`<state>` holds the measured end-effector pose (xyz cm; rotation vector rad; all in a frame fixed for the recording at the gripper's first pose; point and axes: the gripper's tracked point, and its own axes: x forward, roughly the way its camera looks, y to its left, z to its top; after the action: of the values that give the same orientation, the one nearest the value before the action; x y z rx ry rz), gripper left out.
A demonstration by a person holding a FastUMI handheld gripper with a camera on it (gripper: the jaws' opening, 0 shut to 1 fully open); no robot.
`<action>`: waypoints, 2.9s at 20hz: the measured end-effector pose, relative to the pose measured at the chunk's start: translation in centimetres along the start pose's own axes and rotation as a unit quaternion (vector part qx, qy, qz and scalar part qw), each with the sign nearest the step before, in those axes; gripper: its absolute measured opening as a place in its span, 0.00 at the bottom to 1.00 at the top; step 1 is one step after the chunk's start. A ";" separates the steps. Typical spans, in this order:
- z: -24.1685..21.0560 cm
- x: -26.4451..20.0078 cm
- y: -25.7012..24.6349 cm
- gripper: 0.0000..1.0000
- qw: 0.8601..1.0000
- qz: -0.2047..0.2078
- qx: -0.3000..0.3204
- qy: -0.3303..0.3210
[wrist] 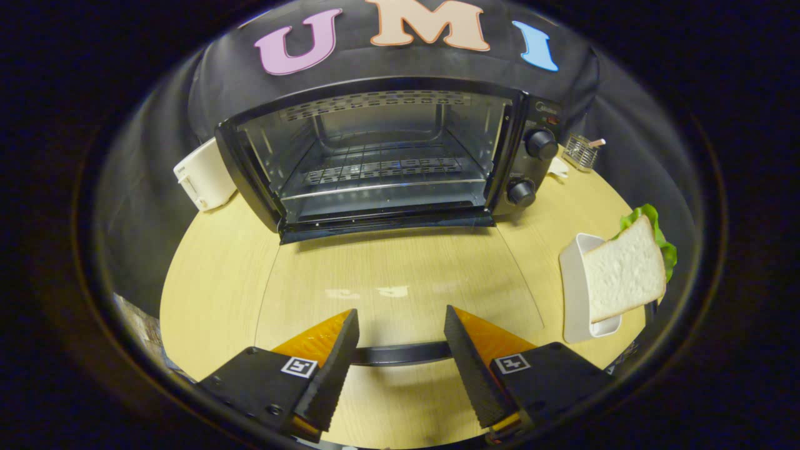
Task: Open the toaster oven, put the food inside, and close the toaster oven door.
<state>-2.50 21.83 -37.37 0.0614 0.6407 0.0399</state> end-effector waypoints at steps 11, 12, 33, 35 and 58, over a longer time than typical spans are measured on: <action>1.9 -1.7 -1.0 0.85 0.999 0.025 0.029 -0.009; 2.6 -2.5 -1.9 0.85 0.999 0.018 0.028 -0.018; 6.5 -7.6 -27.1 0.85 0.982 -0.106 0.125 -0.092; 5.7 -6.2 -27.1 0.85 0.984 -0.092 0.131 -0.077; 3.8 -6.1 -25.7 0.35 0.972 0.006 0.230 -0.040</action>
<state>-4.62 -4.35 -32.48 0.5129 0.5595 -0.1000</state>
